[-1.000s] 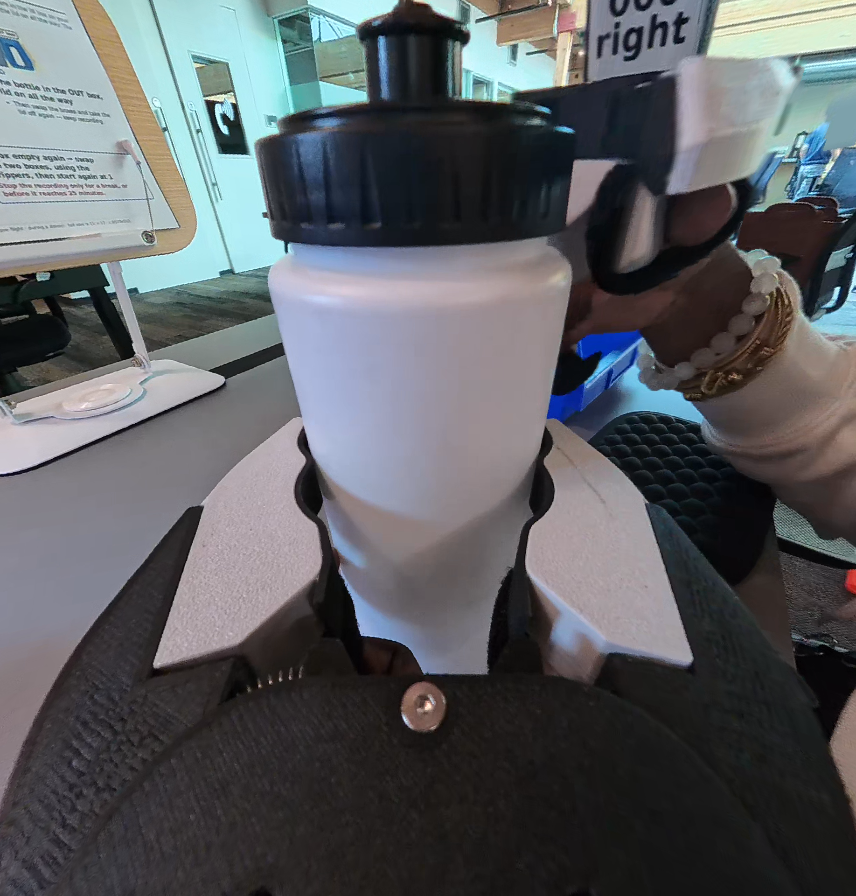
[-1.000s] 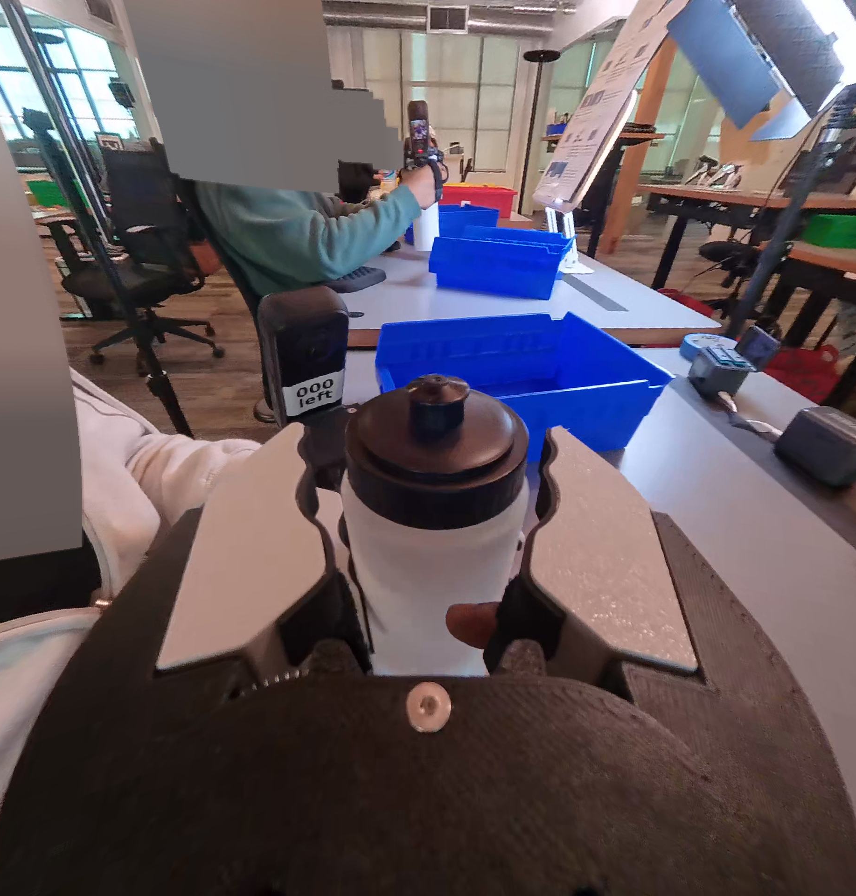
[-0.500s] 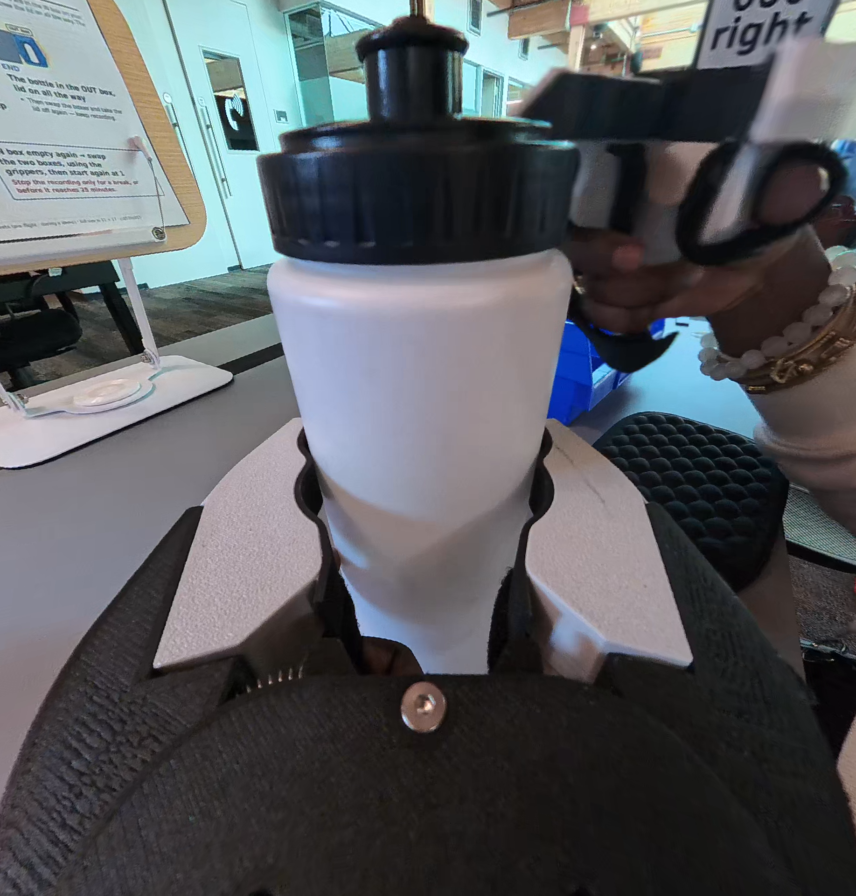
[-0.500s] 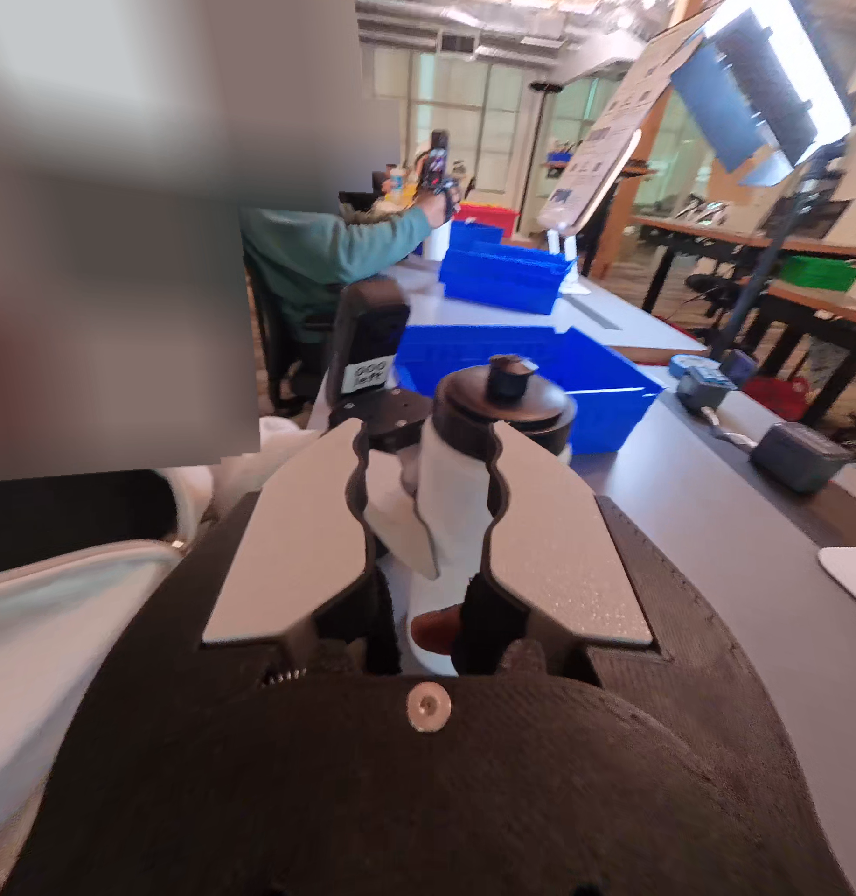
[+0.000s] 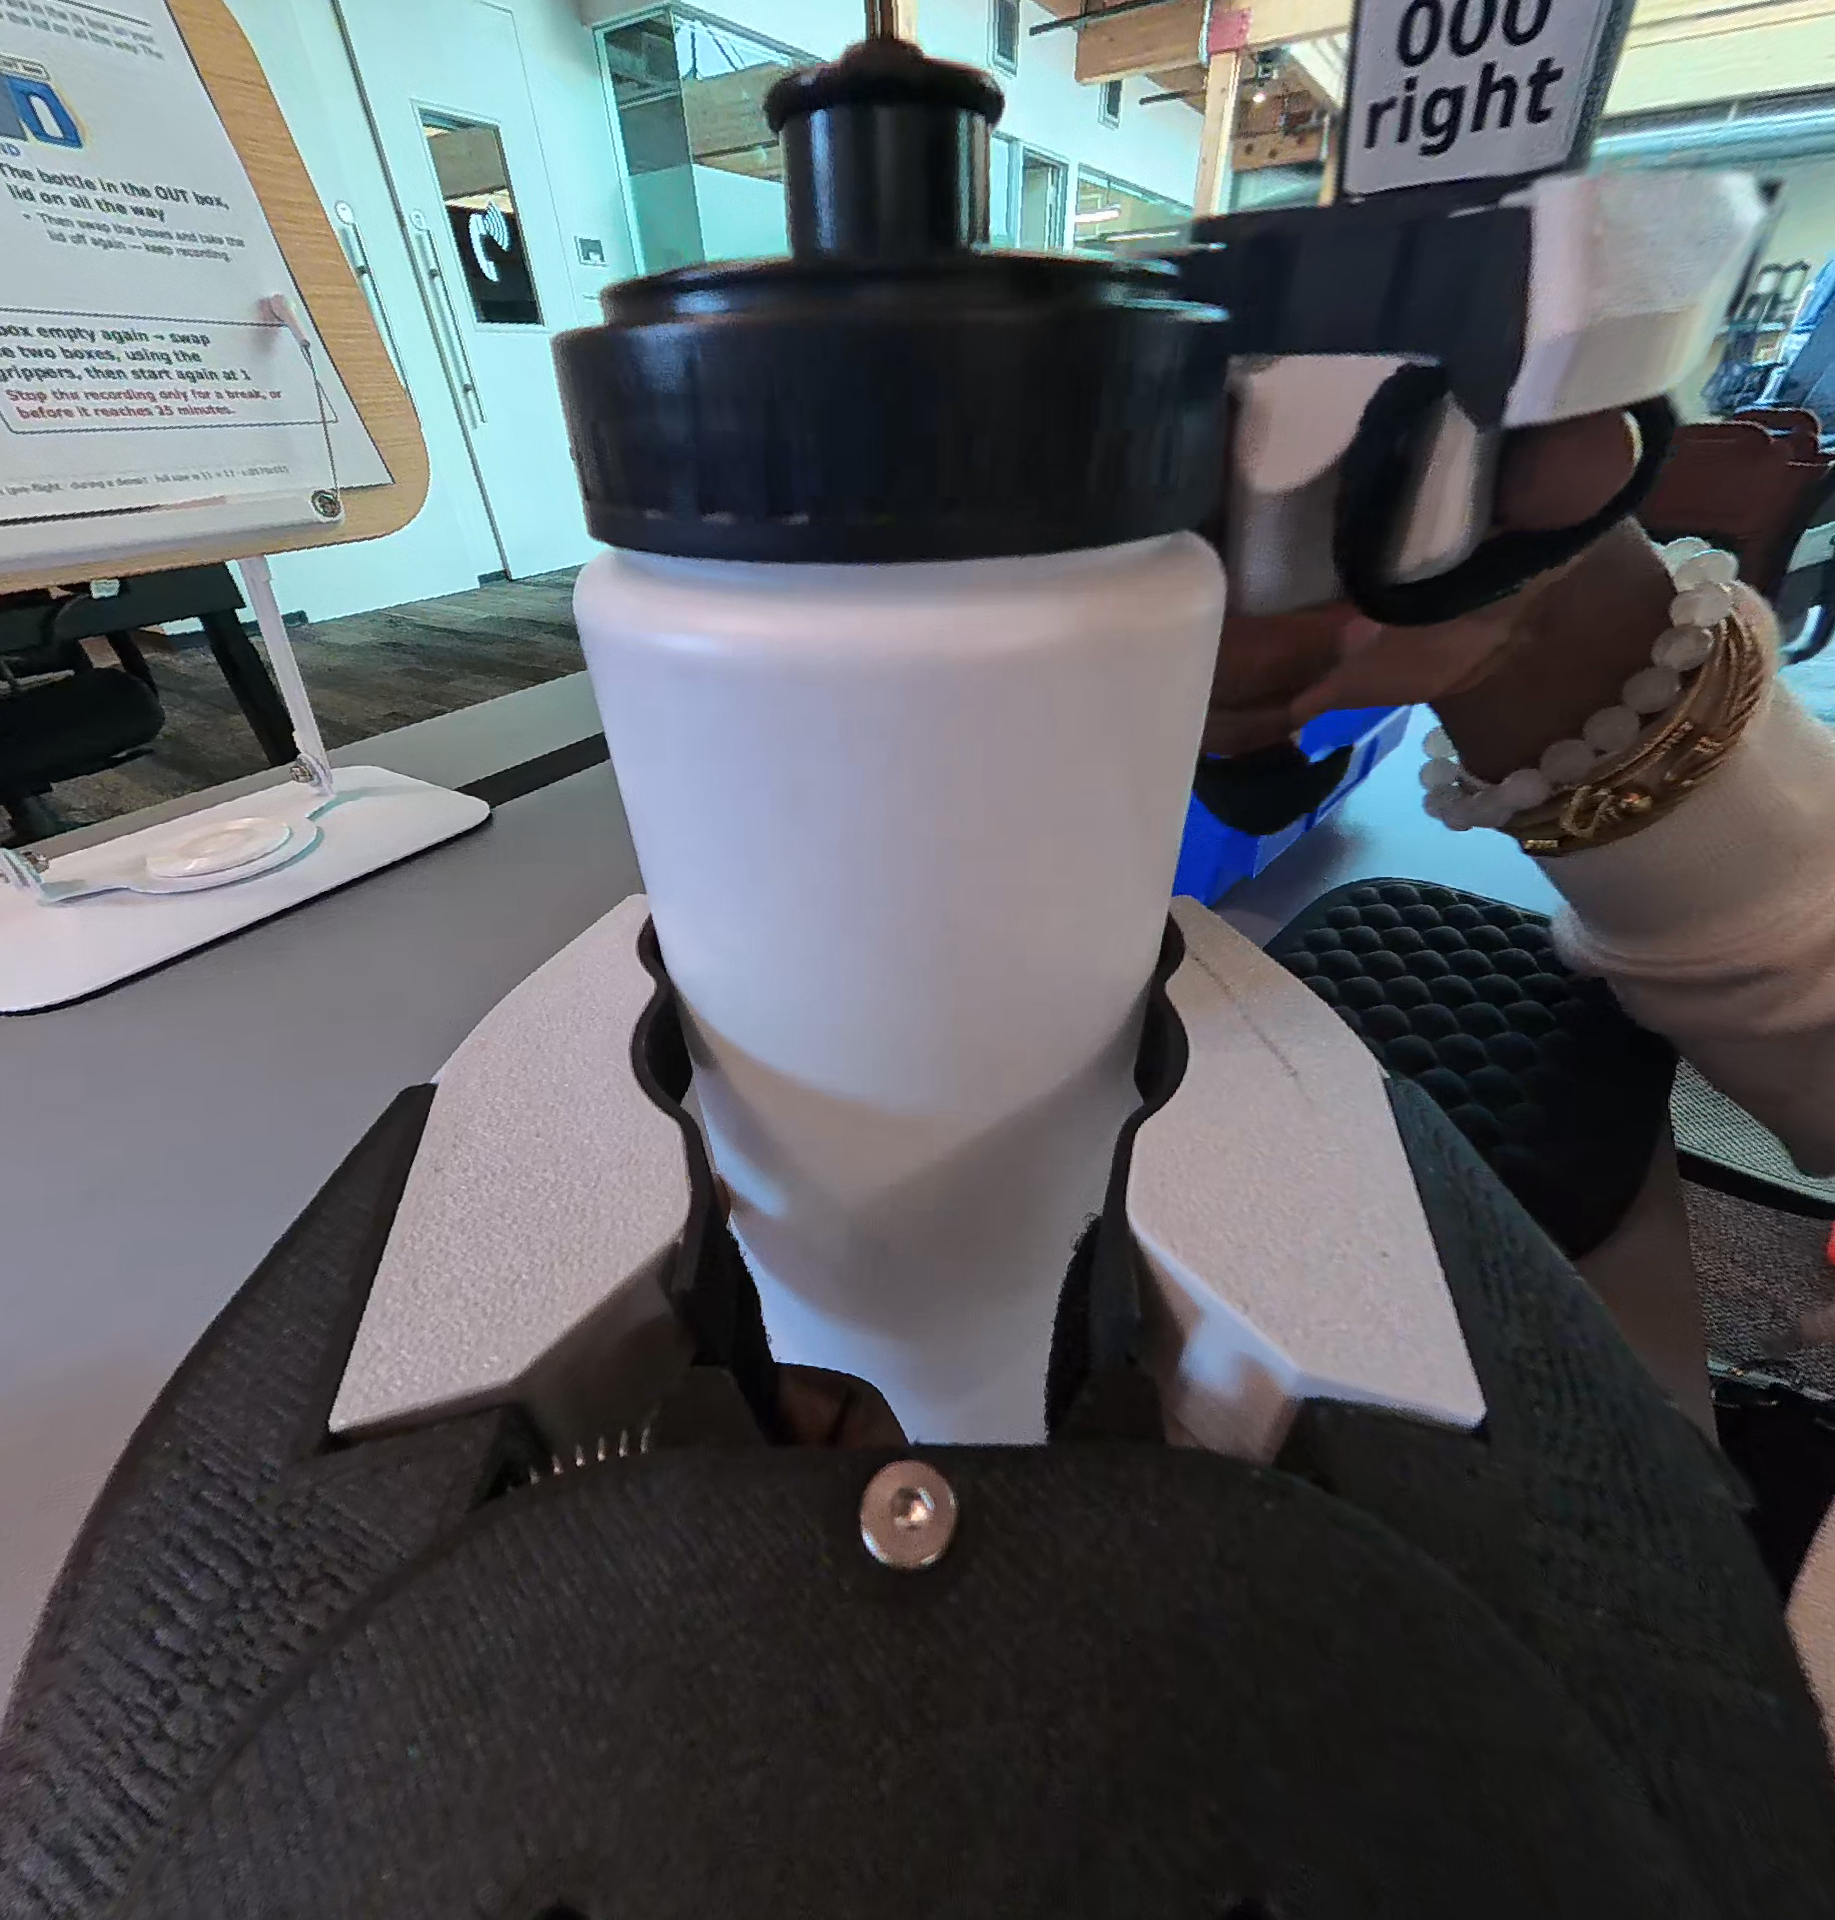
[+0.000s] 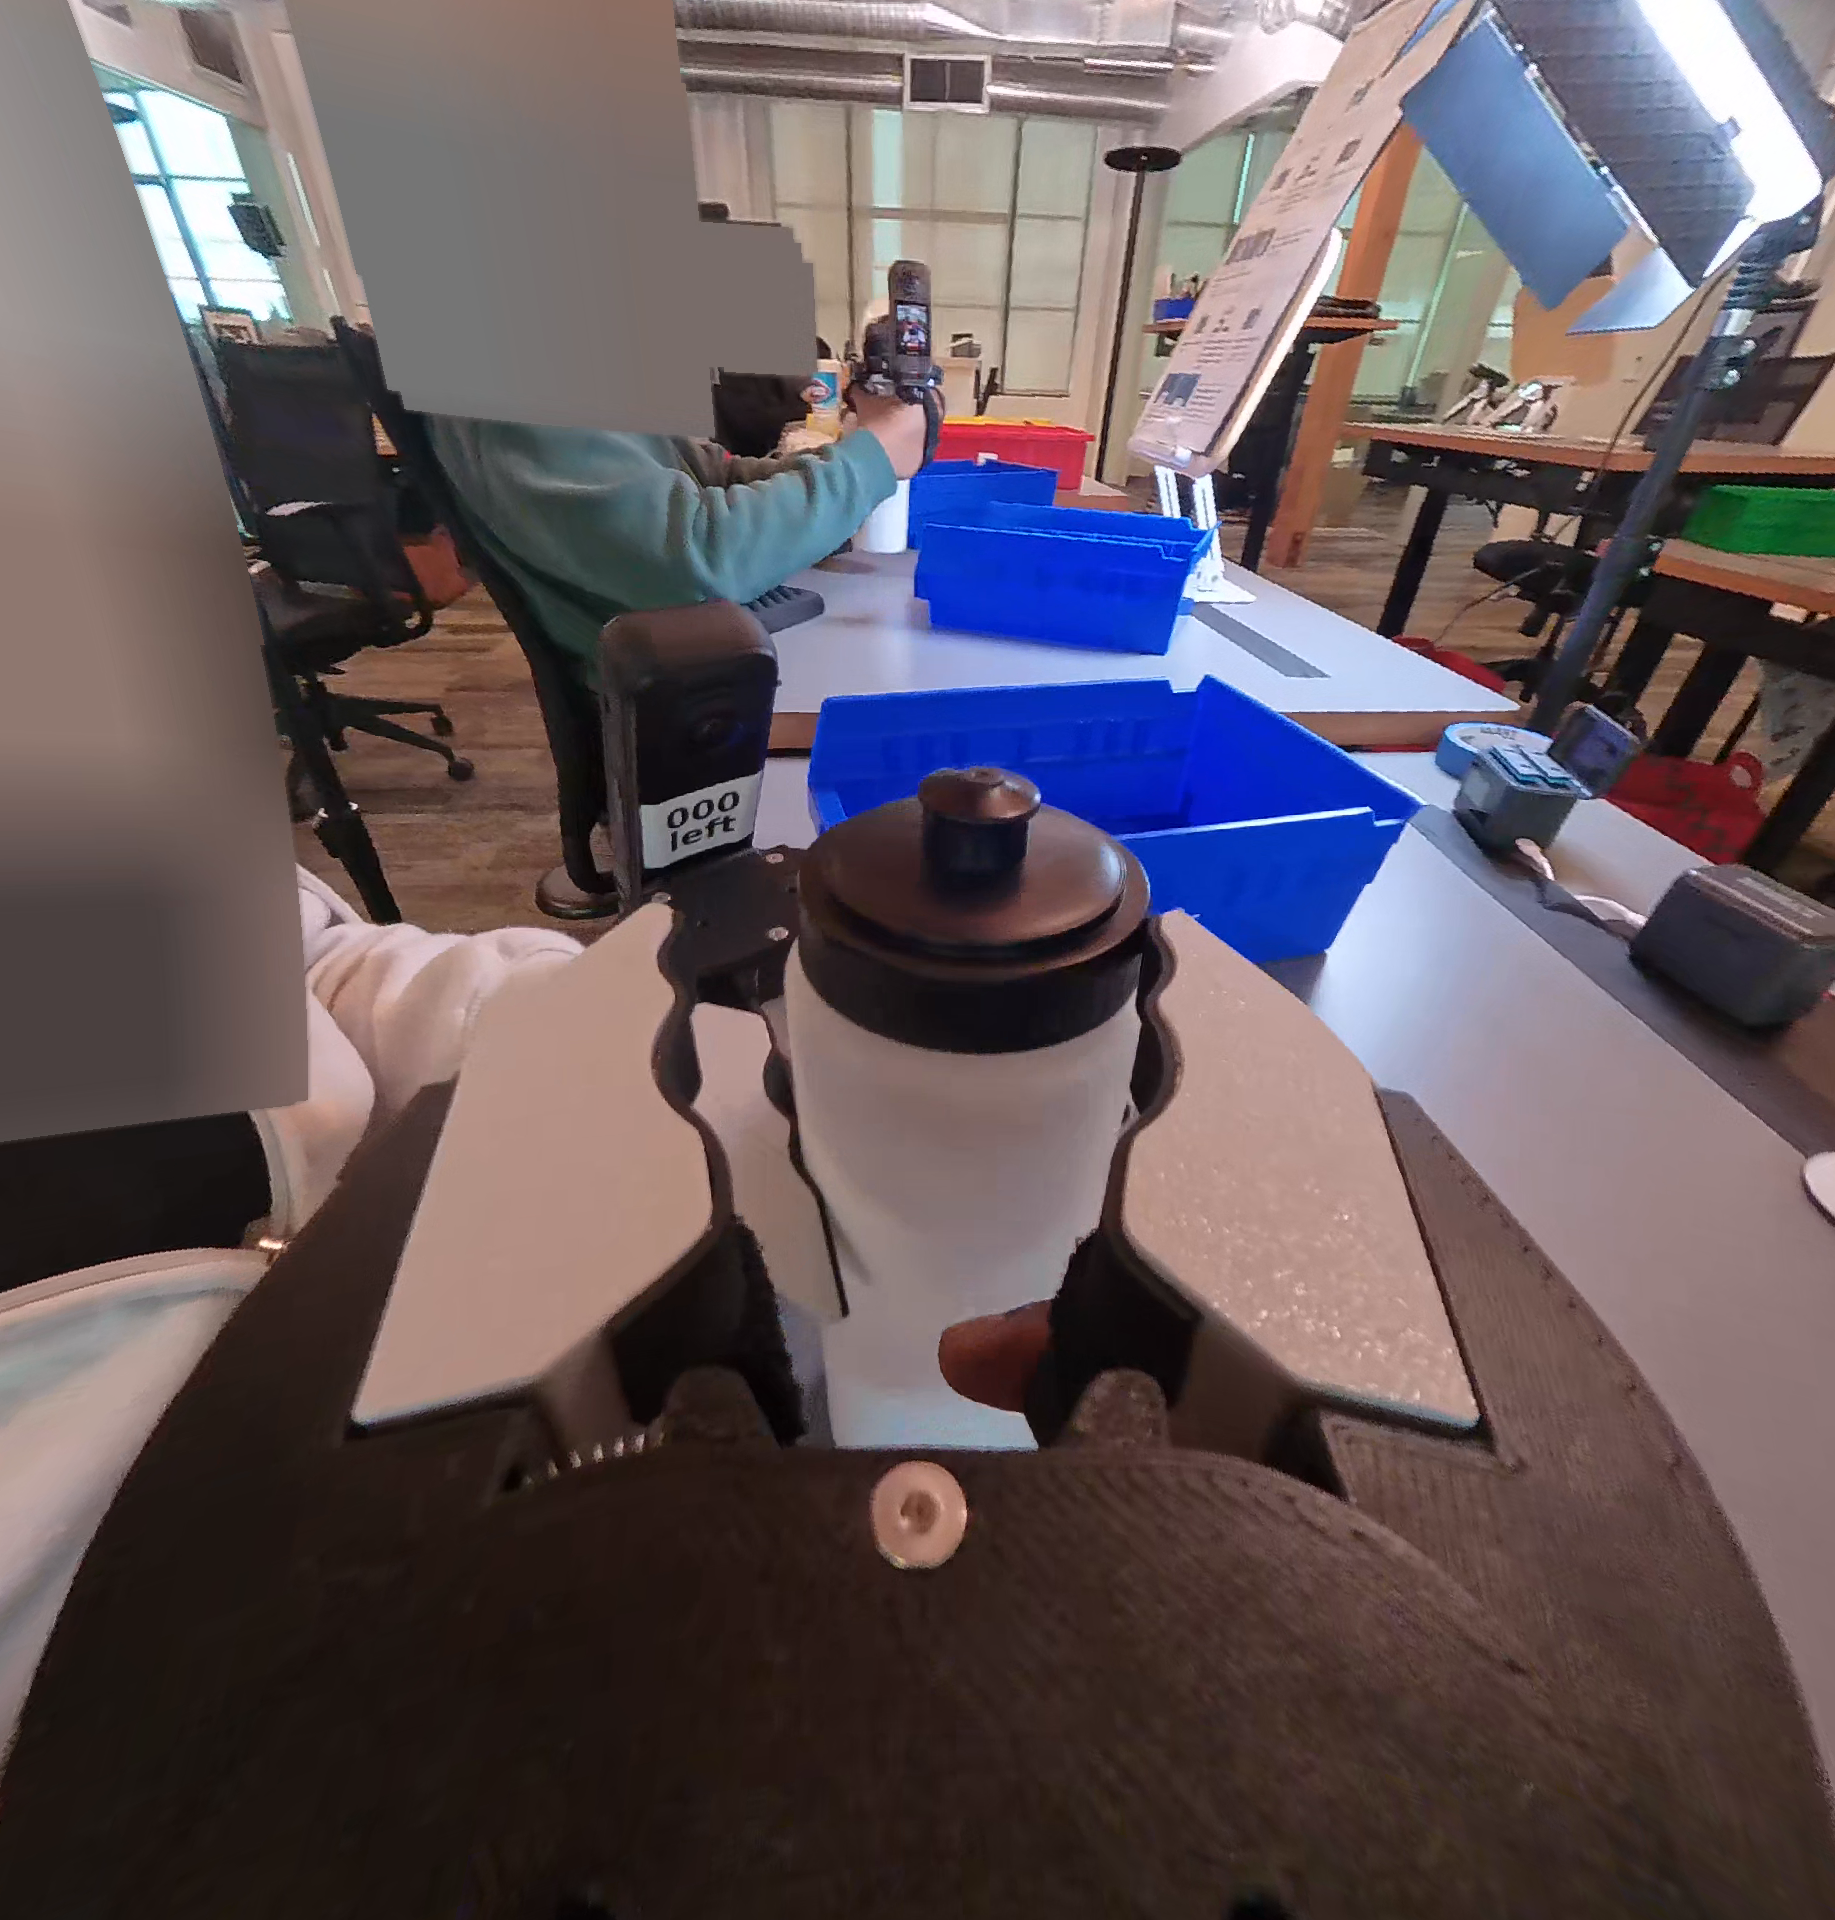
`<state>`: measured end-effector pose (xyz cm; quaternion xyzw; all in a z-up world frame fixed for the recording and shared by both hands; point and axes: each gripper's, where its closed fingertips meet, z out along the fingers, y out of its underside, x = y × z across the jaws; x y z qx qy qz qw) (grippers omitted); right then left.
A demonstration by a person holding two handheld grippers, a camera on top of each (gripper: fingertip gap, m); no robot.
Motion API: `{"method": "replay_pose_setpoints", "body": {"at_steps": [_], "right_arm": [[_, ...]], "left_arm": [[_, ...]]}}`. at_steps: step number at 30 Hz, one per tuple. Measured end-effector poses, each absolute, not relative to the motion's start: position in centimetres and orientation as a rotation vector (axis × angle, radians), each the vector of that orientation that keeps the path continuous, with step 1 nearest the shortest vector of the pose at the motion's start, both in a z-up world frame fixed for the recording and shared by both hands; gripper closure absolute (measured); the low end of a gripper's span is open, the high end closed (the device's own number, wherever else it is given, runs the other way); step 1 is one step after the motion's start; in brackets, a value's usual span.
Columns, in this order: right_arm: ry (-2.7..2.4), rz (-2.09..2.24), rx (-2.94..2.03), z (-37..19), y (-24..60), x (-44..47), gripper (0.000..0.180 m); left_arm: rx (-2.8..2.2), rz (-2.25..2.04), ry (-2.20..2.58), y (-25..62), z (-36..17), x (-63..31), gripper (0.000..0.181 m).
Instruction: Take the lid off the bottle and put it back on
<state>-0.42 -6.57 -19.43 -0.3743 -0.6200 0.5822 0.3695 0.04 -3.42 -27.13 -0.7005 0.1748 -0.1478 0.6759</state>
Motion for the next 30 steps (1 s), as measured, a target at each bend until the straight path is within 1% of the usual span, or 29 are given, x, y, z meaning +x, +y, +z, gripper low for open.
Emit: {"method": "replay_pose_setpoints", "body": {"at_steps": [2,5,6,7,9,10,13,15,17,18,19,20,23,28,30], "right_arm": [[-1.586,1.486,-0.980,-19.6,-6.6,0.4,0.098],[-1.608,1.488,-0.982,-19.9,-7.0,1.8,0.107],[-1.630,1.491,-0.962,-19.9,-7.2,2.4,0.116],[-1.670,1.503,-0.918,-19.9,-7.7,3.0,0.134],[-1.629,1.479,-0.913,-19.2,-6.9,2.8,0.129],[-1.602,1.446,-0.927,-18.9,-6.1,2.3,0.122],[-1.645,1.412,-0.909,-19.1,-5.4,0.6,0.092],[-1.768,1.443,-0.864,-19.9,-6.2,-0.6,0.081],[-1.869,1.507,-0.828,-20.4,-7.0,-1.5,0.082],[-1.898,1.536,-0.814,-20.5,-7.2,-1.8,0.087],[-1.906,1.558,-0.801,-20.5,-7.3,-2.1,0.097],[-1.905,1.579,-0.788,-20.4,-7.5,-2.2,0.104],[-1.797,1.526,-0.877,-20.3,-7.3,-2.6,0.105],[-1.443,1.211,-1.185,-20.4,-6.1,-2.7,0.105],[-1.431,1.146,-1.202,-20.3,-6.4,-2.3,0.105]], "left_arm": [[-1.575,-0.332,0.392,-3.4,-27.1,0.0,0.095],[-1.573,-0.335,0.388,-3.5,-27.1,0.0,0.095],[-1.572,-0.335,0.387,-3.5,-27.1,0.0,0.095],[-1.573,-0.335,0.388,-3.5,-27.1,0.0,0.095],[-1.574,-0.336,0.392,-3.4,-27.1,0.0,0.095],[-1.573,-0.338,0.392,-3.5,-27.1,0.0,0.095],[-1.569,-0.351,0.403,-3.6,-27.1,0.2,0.095],[-1.566,-0.363,0.416,-3.7,-27.1,0.4,0.095],[-1.561,-0.379,0.430,-3.8,-27.1,0.6,0.095],[-1.560,-0.386,0.436,-3.8,-27.1,0.7,0.095],[-1.559,-0.388,0.438,-3.9,-27.1,0.8,0.095],[-1.558,-0.388,0.435,-3.9,-27.1,0.7,0.095],[-1.566,-0.351,0.401,-3.8,-27.1,0.3,0.095],[-1.593,-0.281,0.380,-3.5,-27.1,0.3,0.095],[-1.580,-0.284,0.404,-3.7,-27.1,0.6,0.095]]}}
